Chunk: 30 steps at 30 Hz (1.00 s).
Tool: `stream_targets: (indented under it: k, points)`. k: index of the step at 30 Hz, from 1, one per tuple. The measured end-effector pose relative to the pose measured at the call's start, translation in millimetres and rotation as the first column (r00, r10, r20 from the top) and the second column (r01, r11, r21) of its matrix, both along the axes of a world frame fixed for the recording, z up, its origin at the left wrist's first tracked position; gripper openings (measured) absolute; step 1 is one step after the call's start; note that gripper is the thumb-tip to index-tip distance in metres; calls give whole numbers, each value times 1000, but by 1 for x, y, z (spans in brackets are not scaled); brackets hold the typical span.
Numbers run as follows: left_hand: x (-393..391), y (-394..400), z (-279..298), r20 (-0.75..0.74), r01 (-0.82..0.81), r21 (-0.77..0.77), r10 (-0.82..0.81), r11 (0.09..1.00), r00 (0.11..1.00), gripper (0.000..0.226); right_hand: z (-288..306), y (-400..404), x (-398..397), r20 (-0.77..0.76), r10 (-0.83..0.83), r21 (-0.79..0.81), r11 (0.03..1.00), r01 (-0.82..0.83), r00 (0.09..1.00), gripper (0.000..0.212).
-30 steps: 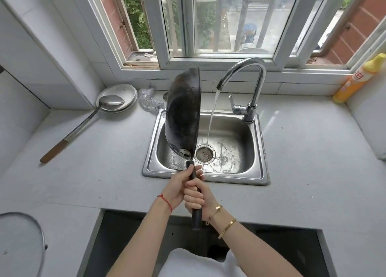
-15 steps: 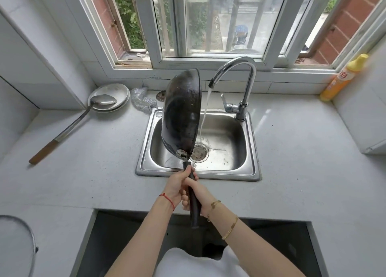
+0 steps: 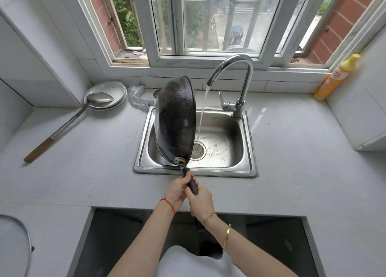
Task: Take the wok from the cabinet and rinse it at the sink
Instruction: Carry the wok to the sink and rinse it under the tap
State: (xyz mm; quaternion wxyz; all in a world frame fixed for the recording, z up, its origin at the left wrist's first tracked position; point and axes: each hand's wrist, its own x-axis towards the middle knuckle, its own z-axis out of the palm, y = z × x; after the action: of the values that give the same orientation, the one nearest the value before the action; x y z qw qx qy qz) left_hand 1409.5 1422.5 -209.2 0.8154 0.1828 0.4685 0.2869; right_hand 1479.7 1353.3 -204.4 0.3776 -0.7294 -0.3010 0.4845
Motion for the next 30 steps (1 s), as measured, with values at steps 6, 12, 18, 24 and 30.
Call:
stream_targets:
  k: [6,12,18,24,30]
  points:
    - [-6,8,0,-140,43,93,-30,995,990,17,6,7,2,-224,-11,-55,998,-2,975,23]
    - [-8,10,0,-302,108,180,-49,978,952,19,10,9,-2,-374,-37,-72,997,11,927,30]
    - [0,9,-3,-349,140,226,-54,964,935,20,8,7,3,-411,-49,-79,997,18,910,30]
    - [17,10,1,-380,174,249,-69,953,922,20,4,8,19,-412,-66,-87,996,32,909,31]
    - [33,13,3,-443,218,272,-79,937,893,19,4,10,34,-432,-80,-79,996,50,898,32]
